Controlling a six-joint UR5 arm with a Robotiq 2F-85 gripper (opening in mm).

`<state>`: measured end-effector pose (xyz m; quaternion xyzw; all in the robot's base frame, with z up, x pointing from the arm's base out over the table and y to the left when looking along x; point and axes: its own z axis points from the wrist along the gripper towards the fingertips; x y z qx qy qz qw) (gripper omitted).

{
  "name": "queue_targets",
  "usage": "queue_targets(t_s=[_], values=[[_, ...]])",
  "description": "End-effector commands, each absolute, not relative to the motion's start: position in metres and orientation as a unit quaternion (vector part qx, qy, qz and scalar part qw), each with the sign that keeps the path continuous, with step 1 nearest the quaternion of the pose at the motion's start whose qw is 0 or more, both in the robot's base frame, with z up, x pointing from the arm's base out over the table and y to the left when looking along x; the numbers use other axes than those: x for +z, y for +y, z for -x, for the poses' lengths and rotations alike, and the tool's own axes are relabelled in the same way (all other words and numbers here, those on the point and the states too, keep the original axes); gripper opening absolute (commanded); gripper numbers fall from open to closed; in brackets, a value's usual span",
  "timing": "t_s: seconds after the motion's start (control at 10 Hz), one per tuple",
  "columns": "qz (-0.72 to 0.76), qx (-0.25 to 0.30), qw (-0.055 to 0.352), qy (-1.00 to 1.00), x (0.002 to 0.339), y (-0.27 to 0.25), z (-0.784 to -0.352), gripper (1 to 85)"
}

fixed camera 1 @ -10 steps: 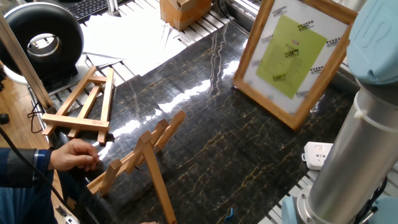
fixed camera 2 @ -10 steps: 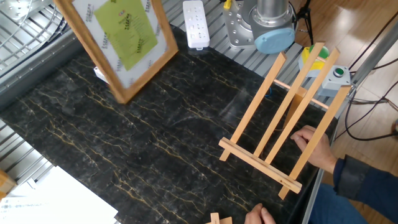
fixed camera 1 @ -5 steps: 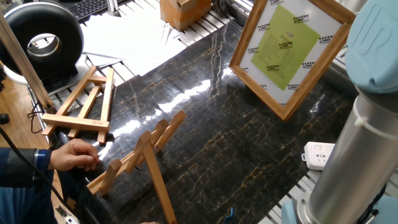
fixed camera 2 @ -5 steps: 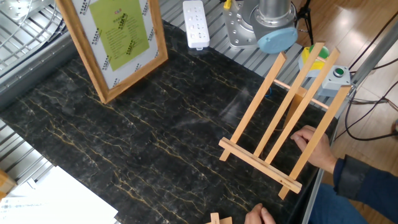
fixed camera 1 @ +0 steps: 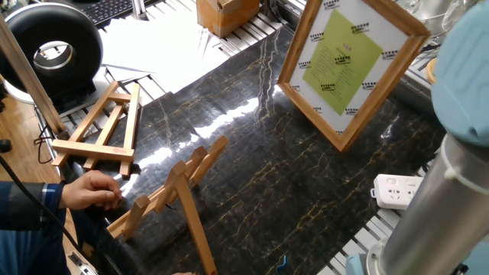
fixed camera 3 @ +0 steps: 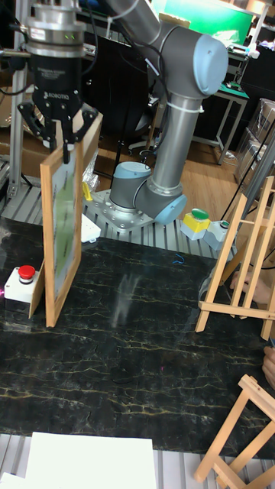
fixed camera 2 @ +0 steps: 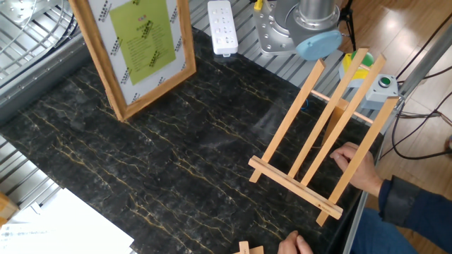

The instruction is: Put the photo frame on the bracket

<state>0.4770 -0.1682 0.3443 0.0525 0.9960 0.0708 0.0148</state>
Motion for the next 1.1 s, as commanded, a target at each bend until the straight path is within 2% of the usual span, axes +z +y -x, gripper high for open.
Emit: queue_targets(t_s=[0.0,0.5,1.0], values=[[-0.044,0.056,0.026,0.997,0.336,-0.162,-0.483,1.0],[0.054,0.019,0.005,0.998,0.337,-0.184,-0.471,1.0],[0.040,0.035,0.004,0.999,0.342,-0.186,-0.477,1.0]])
